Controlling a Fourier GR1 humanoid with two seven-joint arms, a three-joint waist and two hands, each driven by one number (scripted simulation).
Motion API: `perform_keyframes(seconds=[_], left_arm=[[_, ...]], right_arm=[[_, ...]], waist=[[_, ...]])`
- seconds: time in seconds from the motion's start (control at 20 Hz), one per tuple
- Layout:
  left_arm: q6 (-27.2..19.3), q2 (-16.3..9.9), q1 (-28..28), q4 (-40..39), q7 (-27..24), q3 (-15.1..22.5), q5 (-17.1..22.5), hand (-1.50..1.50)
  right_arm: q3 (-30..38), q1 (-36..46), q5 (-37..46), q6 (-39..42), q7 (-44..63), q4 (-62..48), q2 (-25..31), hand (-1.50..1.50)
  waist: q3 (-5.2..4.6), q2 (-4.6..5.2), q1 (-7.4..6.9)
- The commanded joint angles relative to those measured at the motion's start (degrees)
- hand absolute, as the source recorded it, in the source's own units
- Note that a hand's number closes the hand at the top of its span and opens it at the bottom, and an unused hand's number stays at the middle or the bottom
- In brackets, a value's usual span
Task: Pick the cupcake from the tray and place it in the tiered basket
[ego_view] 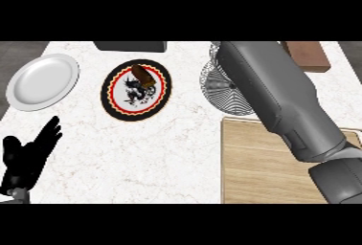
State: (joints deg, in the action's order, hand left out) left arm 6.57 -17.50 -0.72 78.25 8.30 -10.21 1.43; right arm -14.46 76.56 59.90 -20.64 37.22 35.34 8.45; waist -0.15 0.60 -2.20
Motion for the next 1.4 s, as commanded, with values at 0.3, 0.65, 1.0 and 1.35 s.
perform_keyframes(seconds=[0.3,0.65,1.0,1.35], left_arm=[[-1.01,1.53,-1.42,1.66,0.18,0.62,-0.96,0.00],[0.45,0.90,0.42,-1.10,0.26,-0.12,-0.42,0.00],[0.12,0.51,1.41,-0.25,0.79,-0.82,-0.26,0.00],[1.40,0.00,0.93,3.59,4.30,-0.37,0.62,0.00]], right_arm=[[-1.21,9.52,4.51,7.84,-11.81,-12.77,4.81,1.50],[-2.07,9.23,7.06,10.82,-15.31,-17.35,4.55,1.50],[4.25,10.59,1.48,22.37,-10.95,-24.68,4.12,1.50],[8.14,8.46,-0.75,19.72,-4.13,-26.71,6.60,-1.50]], waist=[[0.11,0.03,-0.09],[0.10,-0.08,0.59],[0.09,0.13,0.13],[0.18,0.29,-0.32]])
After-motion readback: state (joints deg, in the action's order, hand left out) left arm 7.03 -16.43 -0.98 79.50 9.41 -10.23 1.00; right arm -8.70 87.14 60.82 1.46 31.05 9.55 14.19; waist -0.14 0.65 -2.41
